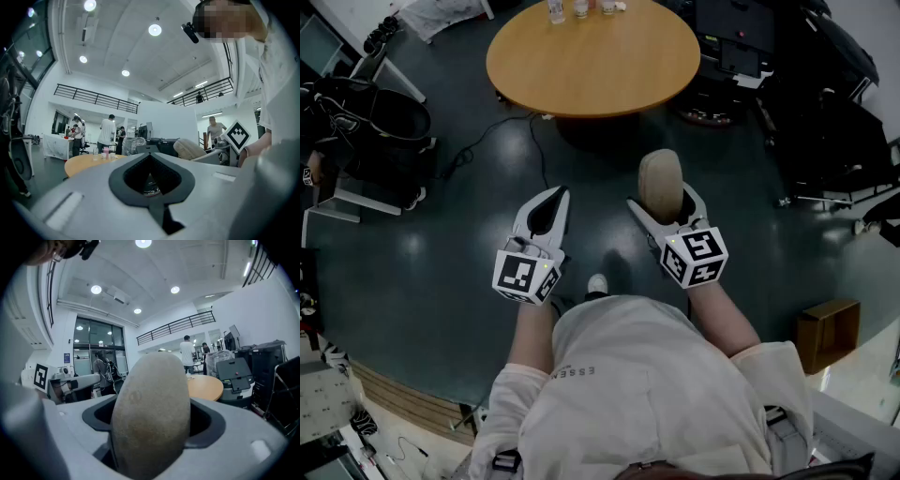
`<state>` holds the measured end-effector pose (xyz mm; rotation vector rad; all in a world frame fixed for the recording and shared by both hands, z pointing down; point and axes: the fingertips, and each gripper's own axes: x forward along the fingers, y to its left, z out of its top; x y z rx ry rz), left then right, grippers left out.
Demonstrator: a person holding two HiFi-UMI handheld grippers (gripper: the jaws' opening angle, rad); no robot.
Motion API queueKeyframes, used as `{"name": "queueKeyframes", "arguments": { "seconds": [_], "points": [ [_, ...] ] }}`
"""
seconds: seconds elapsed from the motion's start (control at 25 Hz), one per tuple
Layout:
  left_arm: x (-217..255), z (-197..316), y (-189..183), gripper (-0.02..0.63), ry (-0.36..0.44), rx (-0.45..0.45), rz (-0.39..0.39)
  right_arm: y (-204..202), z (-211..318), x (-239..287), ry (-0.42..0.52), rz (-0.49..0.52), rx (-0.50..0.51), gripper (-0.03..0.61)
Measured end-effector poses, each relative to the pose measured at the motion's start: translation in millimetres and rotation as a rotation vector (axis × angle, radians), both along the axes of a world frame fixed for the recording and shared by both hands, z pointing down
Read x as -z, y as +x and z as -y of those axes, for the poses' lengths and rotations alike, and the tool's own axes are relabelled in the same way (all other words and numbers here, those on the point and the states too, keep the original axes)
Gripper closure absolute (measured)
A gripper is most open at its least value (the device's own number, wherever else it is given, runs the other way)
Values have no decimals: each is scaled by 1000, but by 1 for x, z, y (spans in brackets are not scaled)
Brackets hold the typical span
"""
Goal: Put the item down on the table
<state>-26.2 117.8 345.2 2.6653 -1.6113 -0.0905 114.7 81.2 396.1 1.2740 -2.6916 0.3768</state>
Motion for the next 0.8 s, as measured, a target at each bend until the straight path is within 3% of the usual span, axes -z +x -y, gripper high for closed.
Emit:
{"name": "queueKeyframes", "arguments": {
  "seconds": [0.8],
  "points": [
    [-6,12,-16,597,-15,-10,-8,-12,14,0,-15,9,-16,173]
  ]
}}
